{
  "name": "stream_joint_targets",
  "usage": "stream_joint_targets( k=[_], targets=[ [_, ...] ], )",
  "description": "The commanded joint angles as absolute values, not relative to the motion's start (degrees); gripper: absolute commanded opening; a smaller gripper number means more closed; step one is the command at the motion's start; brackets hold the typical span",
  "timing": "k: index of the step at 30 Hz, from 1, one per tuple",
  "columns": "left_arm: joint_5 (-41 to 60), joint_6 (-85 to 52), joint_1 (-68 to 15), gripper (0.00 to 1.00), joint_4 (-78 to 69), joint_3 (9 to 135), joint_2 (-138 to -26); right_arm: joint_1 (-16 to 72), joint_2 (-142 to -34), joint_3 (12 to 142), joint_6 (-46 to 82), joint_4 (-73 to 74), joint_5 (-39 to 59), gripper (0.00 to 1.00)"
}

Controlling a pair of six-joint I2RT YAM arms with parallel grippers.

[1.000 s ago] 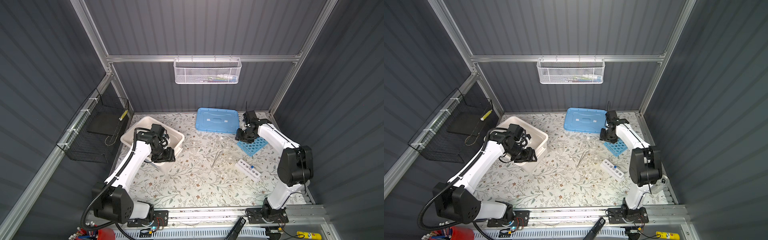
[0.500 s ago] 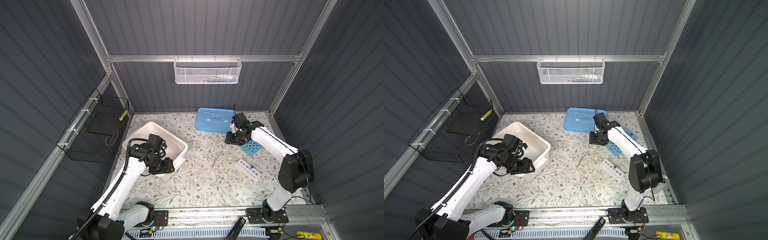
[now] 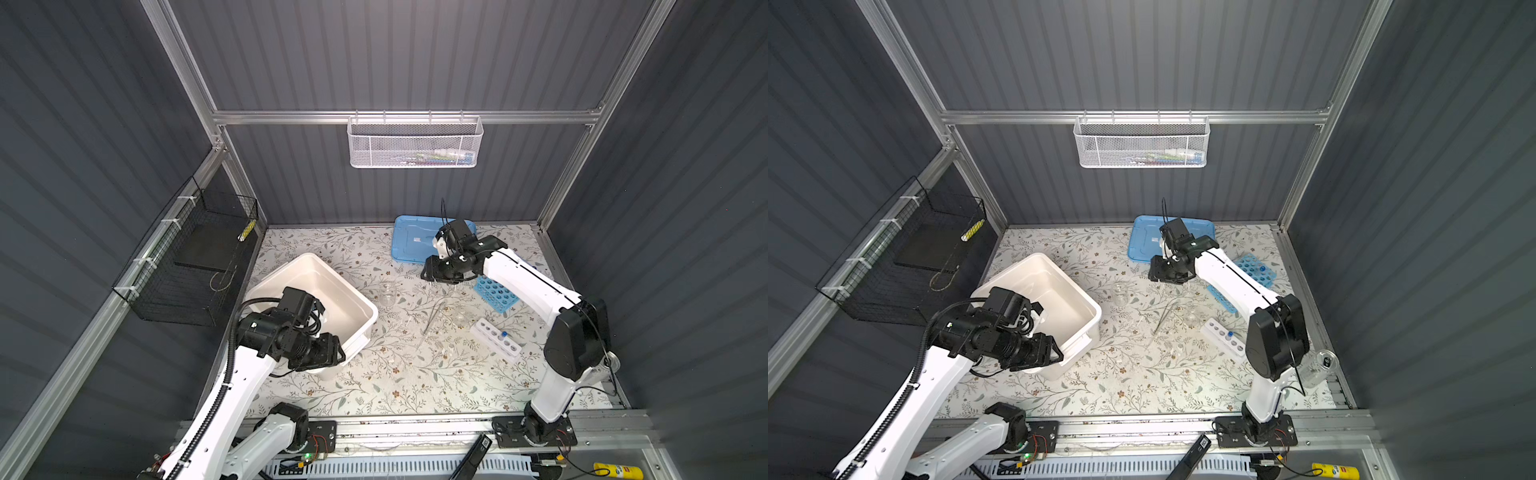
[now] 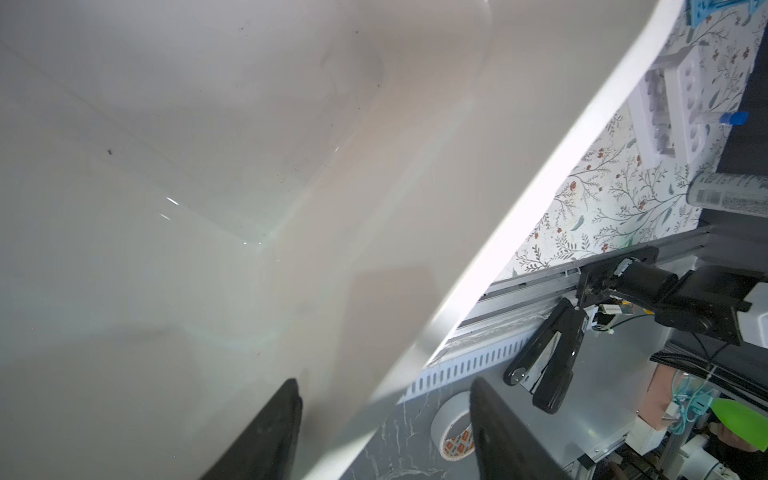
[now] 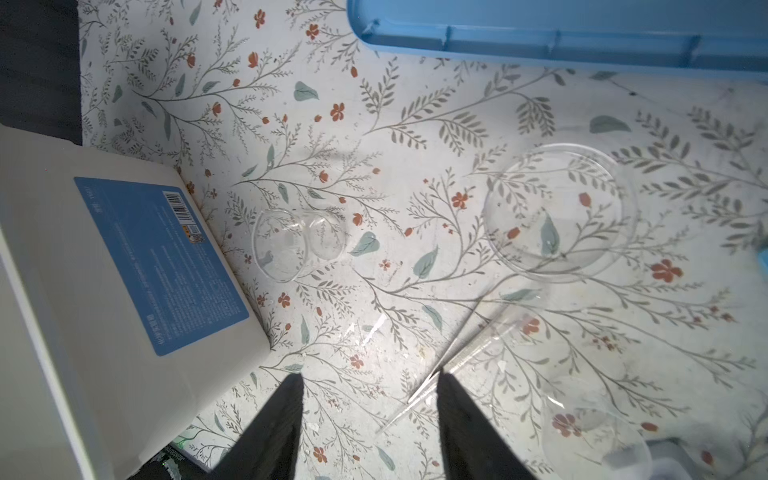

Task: Organize the chemistry lab equipment
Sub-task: 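Drag the white bin toward the table center with the left gripper while the right hovers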

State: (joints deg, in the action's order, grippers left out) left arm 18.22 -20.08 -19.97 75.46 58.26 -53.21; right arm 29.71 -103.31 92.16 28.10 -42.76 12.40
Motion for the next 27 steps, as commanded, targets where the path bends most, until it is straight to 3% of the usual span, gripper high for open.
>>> stream_joint_targets(
  k=[1, 16, 27],
  targets=[
    [23.46, -22.22, -20.47, 0.65, 74.65, 56.09, -53.55, 29.77, -104.36, 93.00, 29.88, -43.90, 11.17, 0.55],
    [31.63, -22.14, -22.56, 0.65, 63.88, 53.57, -58.57, 28.96, -102.78, 87.34, 30.77, -42.90, 7.26, 0.57],
    [35.88, -24.23, -24.50, 0.65, 55.43, 57.36, -67.71, 27.75, -113.68, 98.78, 28.20, -44.64, 9.51, 0.57]
  ],
)
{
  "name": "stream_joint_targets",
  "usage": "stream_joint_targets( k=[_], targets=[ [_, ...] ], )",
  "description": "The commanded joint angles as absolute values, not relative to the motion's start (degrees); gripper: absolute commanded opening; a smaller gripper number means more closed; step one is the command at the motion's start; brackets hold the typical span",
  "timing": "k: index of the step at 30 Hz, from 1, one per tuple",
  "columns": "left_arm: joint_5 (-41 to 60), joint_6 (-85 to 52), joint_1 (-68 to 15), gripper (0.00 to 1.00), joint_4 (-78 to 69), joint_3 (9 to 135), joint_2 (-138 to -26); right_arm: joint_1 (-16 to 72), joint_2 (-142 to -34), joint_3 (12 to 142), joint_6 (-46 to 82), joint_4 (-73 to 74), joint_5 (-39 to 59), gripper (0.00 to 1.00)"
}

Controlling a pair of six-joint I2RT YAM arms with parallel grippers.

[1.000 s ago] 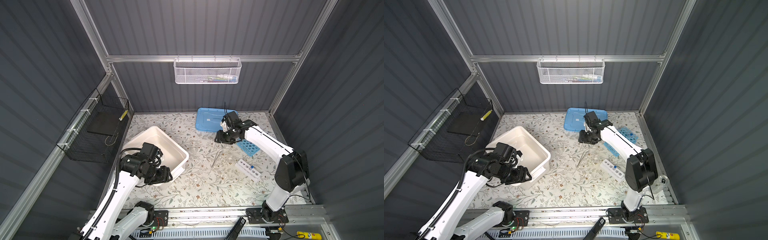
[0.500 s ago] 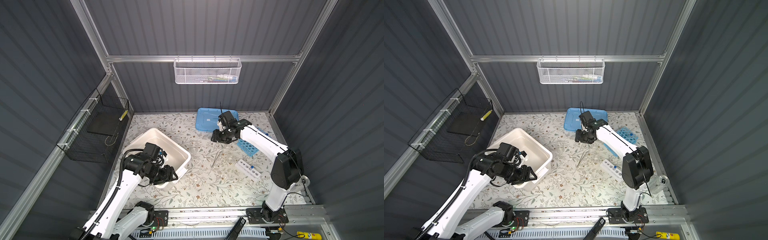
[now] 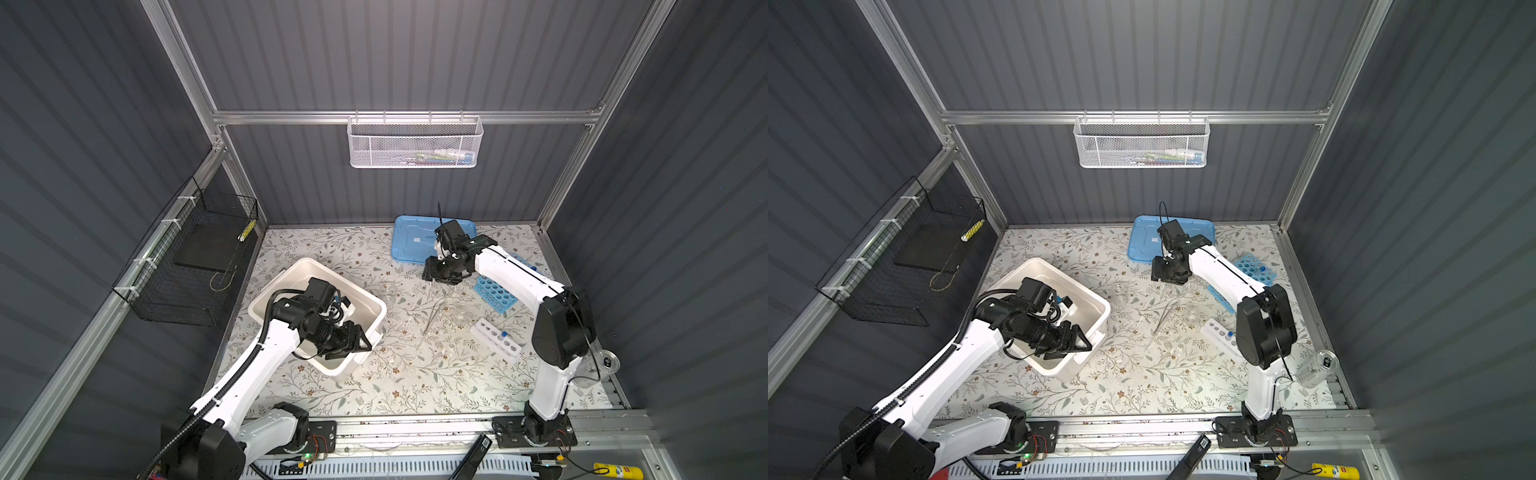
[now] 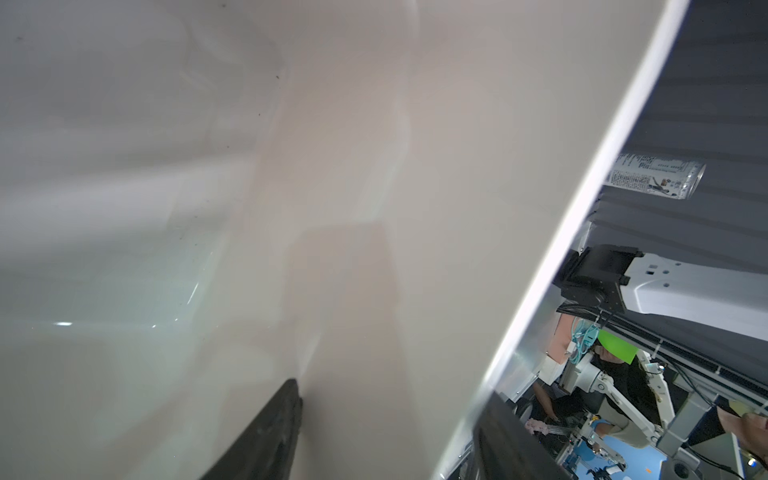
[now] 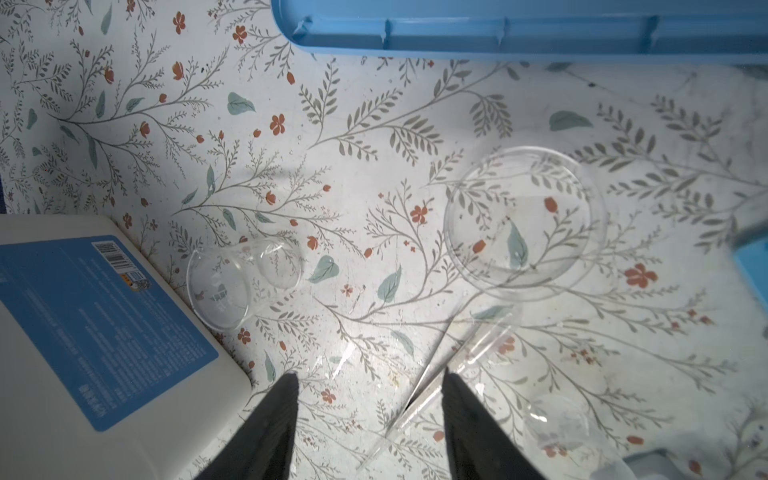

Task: Organize the chemistry lab equipment
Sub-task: 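Drag the white bin toward the table center with the left gripper while the right hovers, then lower the right gripper and close it on the clear glass beaker near the blue lid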

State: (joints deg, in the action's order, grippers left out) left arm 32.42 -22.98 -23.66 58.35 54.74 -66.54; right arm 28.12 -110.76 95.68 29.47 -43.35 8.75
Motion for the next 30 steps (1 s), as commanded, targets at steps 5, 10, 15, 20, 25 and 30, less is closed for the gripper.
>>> stream_joint_targets(
  k=[5, 10, 15, 20, 25, 30],
  targets=[
    [36.89, -26.12, -24.87, 0.66, 53.85, 59.31, -70.67, 28.36, -118.83, 105.16, 28.66, -45.08, 11.67, 0.54],
    [37.98, -29.56, -26.08, 0.66, 54.21, 64.03, -74.86, 28.92, -117.30, 103.32, 30.49, -41.11, 13.16, 0.52],
    [38.17, -33.49, -28.36, 0.66, 53.62, 68.01, -77.84, 29.01, -117.39, 104.75, 32.97, -43.14, 16.42, 0.51],
    [37.52, -35.99, -28.55, 0.67, 54.05, 69.79, -77.85, 30.28, -118.28, 106.57, 33.22, -47.03, 15.91, 0.50],
    [37.99, -36.70, -28.56, 0.67, 52.86, 69.96, -77.92, 31.05, -118.47, 106.00, 31.59, -48.03, 15.76, 0.49],
    [36.89, -35.47, -28.56, 0.67, 54.22, 71.60, -78.98, 32.46, -120.84, 108.33, 30.44, -49.11, 13.01, 0.48]
  ],
)
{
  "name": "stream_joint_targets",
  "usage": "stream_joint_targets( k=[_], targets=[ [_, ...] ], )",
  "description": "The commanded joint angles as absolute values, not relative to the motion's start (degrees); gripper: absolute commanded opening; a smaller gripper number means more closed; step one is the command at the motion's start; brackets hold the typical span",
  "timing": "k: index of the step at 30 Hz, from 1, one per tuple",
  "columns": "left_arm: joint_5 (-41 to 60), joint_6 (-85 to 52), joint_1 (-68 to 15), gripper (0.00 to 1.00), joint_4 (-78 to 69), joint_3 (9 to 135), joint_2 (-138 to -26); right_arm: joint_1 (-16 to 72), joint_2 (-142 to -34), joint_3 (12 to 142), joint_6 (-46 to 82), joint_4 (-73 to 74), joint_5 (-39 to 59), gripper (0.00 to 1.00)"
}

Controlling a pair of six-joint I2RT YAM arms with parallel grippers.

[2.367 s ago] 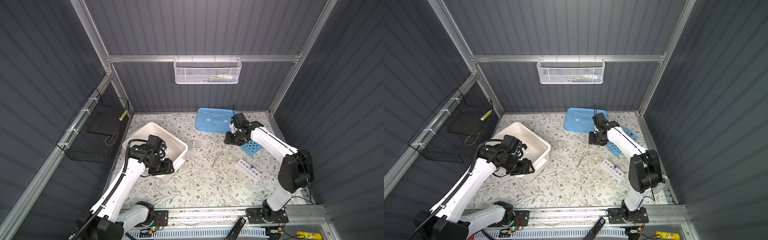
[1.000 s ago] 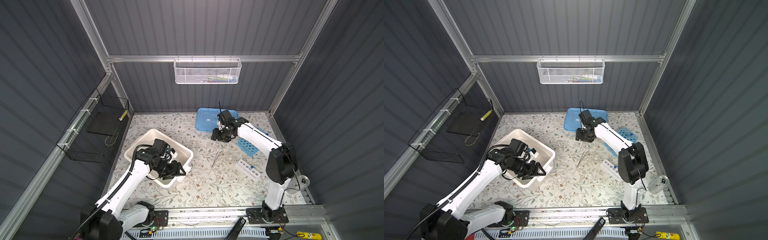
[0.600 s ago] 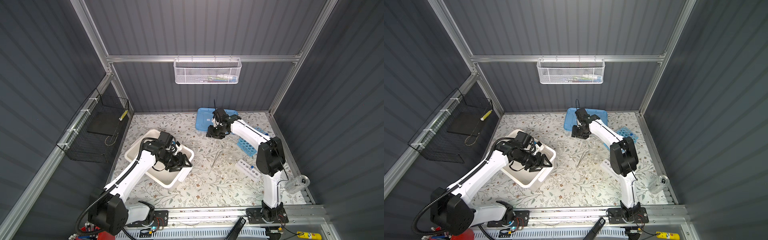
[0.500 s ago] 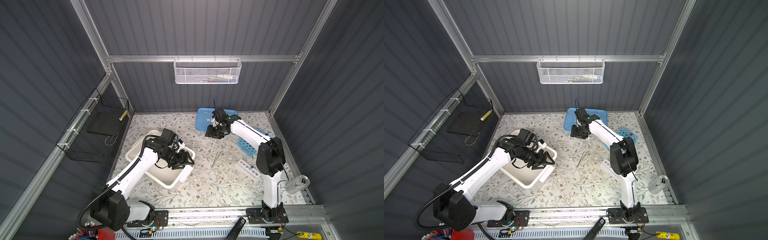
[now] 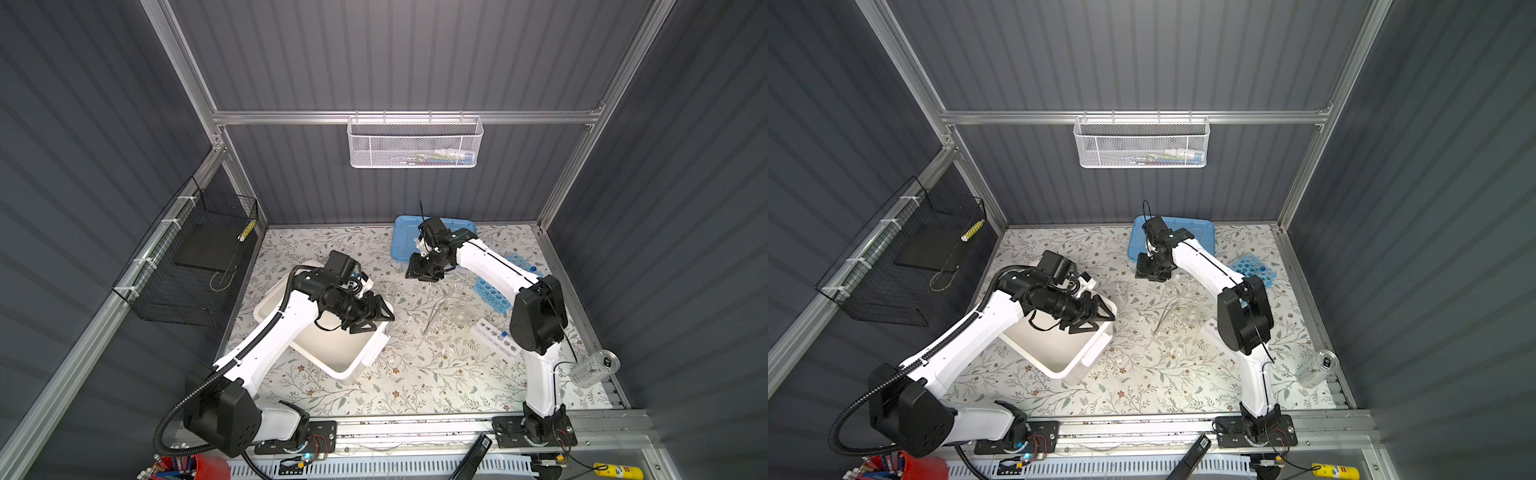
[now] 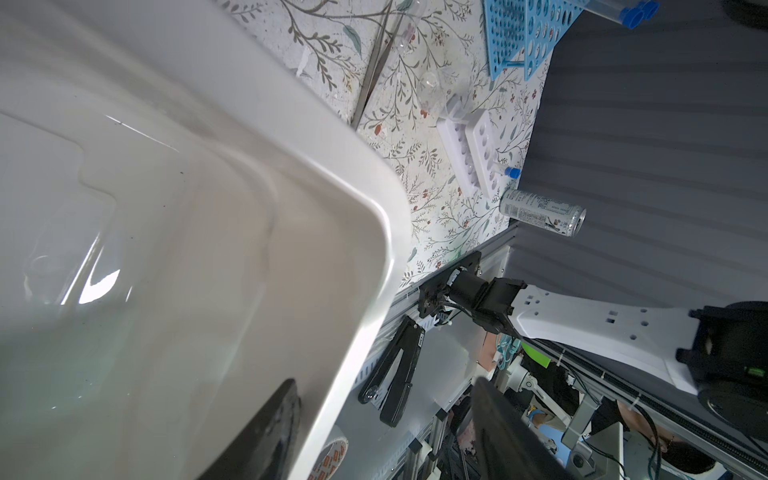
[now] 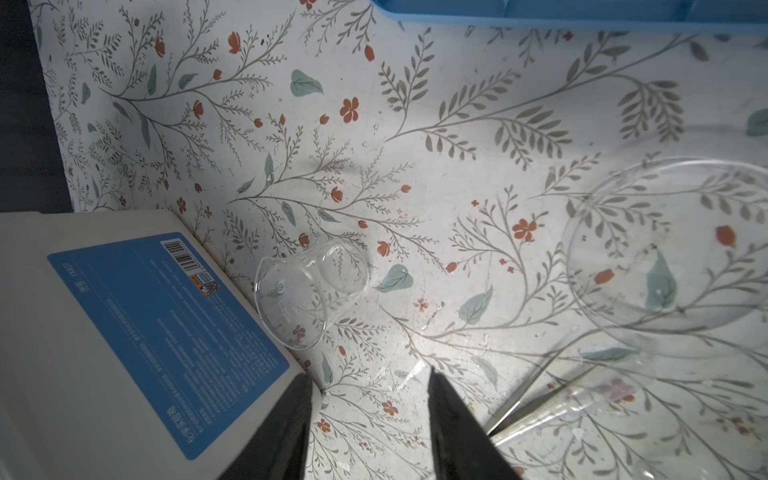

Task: Organize the chemistry lab equipment
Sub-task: 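Lower the right gripper and close it on the clear glass beaker near the blue lid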

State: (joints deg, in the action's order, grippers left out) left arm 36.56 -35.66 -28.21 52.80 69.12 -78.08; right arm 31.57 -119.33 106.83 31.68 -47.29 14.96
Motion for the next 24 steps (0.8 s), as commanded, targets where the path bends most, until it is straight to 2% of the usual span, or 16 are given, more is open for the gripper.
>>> stream_joint_targets(
  k=[1, 24],
  targets=[
    [36.62, -35.27, -28.55, 0.67, 54.87, 71.99, -79.17, 32.79, -120.99, 108.56, 30.34, -48.76, 12.72, 0.48],
    [31.86, -33.23, -28.40, 0.67, 59.82, 72.68, -75.63, 38.92, -131.93, 122.82, 29.44, -57.24, 6.87, 0.42]
  ],
)
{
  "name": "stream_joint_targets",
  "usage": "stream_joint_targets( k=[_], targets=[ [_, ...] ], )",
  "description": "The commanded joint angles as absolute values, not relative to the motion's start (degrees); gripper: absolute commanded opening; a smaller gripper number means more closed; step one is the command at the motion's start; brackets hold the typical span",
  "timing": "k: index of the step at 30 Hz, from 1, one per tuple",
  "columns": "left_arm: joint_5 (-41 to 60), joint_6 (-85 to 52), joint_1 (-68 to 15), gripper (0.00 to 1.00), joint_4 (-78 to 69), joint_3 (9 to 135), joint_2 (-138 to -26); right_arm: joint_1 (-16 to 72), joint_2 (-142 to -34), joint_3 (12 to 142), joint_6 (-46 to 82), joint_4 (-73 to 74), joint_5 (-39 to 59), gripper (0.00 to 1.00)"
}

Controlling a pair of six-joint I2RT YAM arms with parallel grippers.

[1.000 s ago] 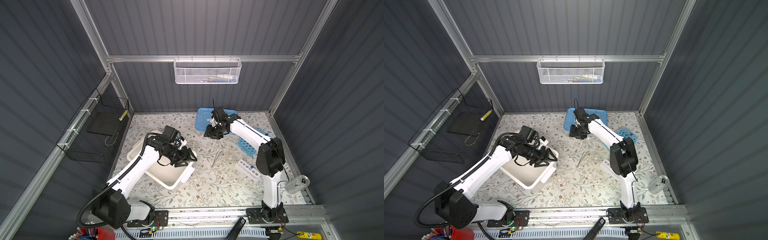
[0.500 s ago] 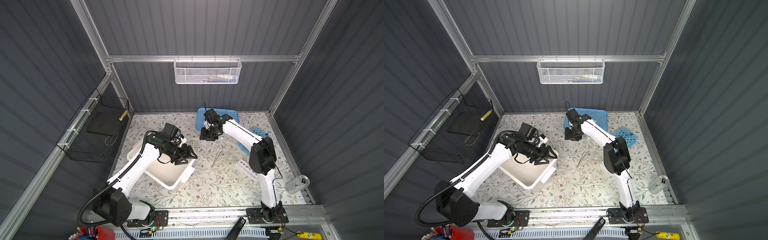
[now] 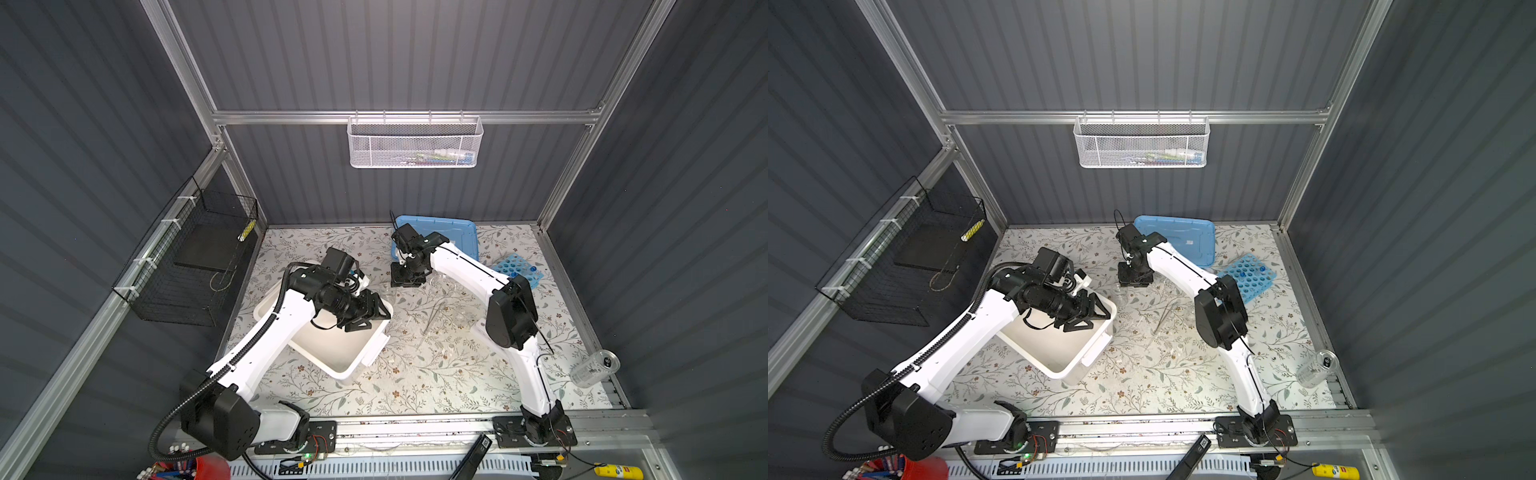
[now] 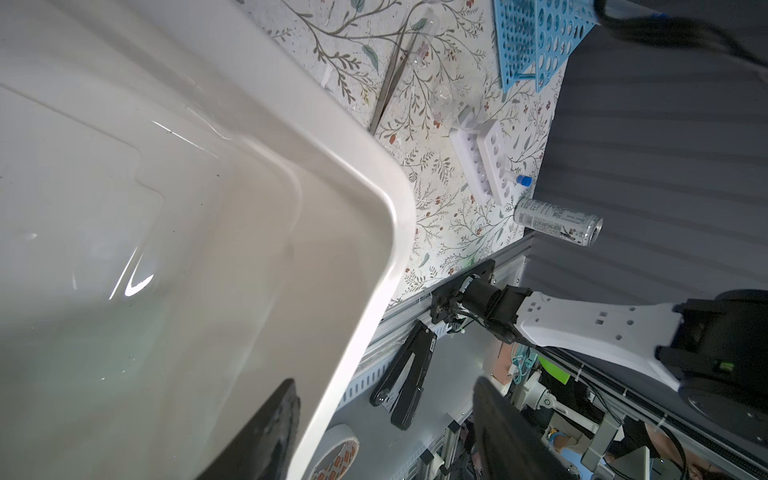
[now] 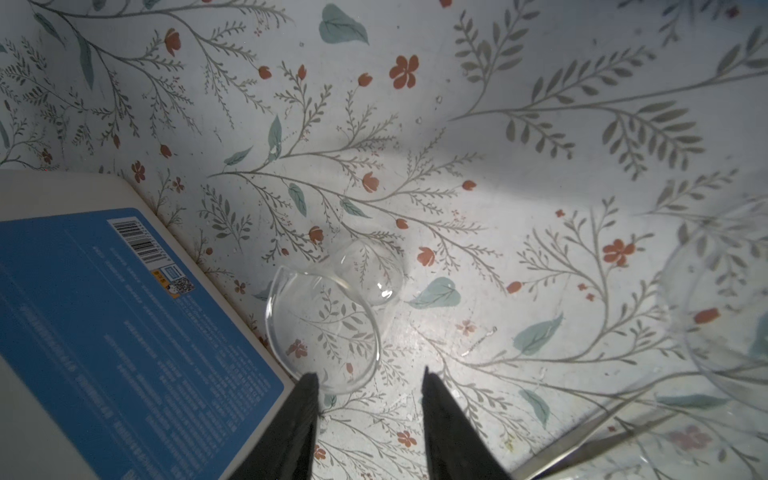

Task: Organize the chemistry lab equipment
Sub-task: 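Lower the right gripper and close it on the clear glass beaker near the blue lid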

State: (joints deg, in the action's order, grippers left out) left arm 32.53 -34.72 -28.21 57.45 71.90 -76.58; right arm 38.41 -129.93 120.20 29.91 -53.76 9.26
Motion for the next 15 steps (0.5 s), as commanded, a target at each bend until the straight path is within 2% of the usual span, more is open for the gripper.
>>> stream_joint_targets(
  k=[1, 15],
  targets=[
    [31.74, -33.06, -28.48, 0.67, 59.97, 72.86, -75.61, 39.09, -132.24, 123.40, 29.30, -57.60, 6.27, 0.41],
    [31.20, -32.95, -28.39, 0.67, 60.21, 71.84, -74.19, 39.90, -134.59, 124.79, 28.77, -59.57, 3.87, 0.38]
  ],
)
